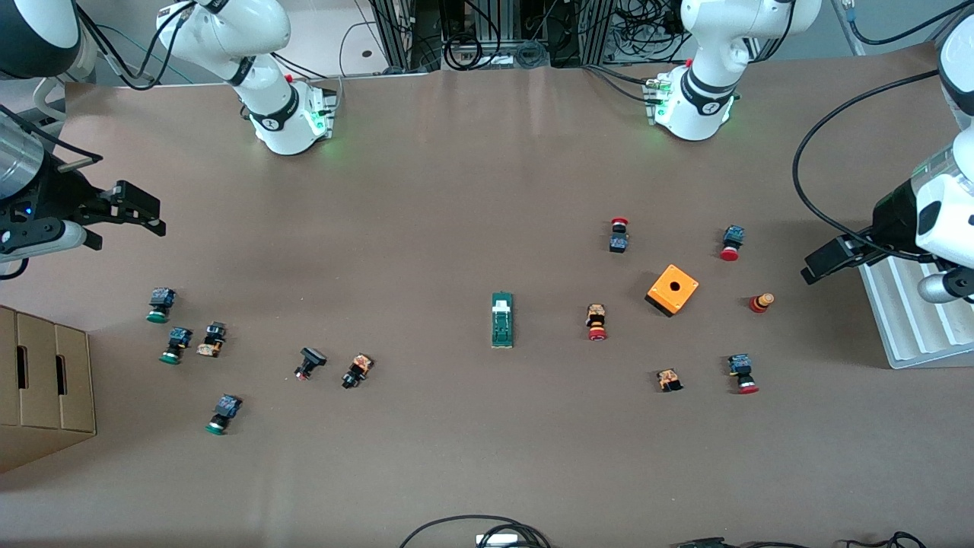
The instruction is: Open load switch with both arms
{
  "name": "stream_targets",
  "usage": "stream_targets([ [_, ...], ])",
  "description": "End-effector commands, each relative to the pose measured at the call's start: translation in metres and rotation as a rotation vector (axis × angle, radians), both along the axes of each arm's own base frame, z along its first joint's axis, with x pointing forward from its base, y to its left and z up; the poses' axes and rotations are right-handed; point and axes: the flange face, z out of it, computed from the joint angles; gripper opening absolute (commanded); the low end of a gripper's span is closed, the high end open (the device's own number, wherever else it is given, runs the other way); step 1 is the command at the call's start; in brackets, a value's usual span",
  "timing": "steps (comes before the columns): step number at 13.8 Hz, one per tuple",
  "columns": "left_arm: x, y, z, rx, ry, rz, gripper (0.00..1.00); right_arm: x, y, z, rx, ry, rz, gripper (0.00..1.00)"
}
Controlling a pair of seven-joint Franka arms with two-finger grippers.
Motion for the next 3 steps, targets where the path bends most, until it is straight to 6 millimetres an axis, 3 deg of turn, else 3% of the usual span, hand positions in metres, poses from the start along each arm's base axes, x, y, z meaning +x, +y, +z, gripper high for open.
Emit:
stream_targets([
  [1, -0.001, 0.006, 0.006, 0.013, -0.003, 0.003, 1.0, 0.001, 0.0, 0.005, -0.02, -0.011, 0.008, 1.0],
  [3, 0.0, 0.017, 0.007, 0.026, -0.015, 0.013, 1.0, 0.001, 0.0, 0.005, -0.021, -0.01, 0.008, 1.0],
])
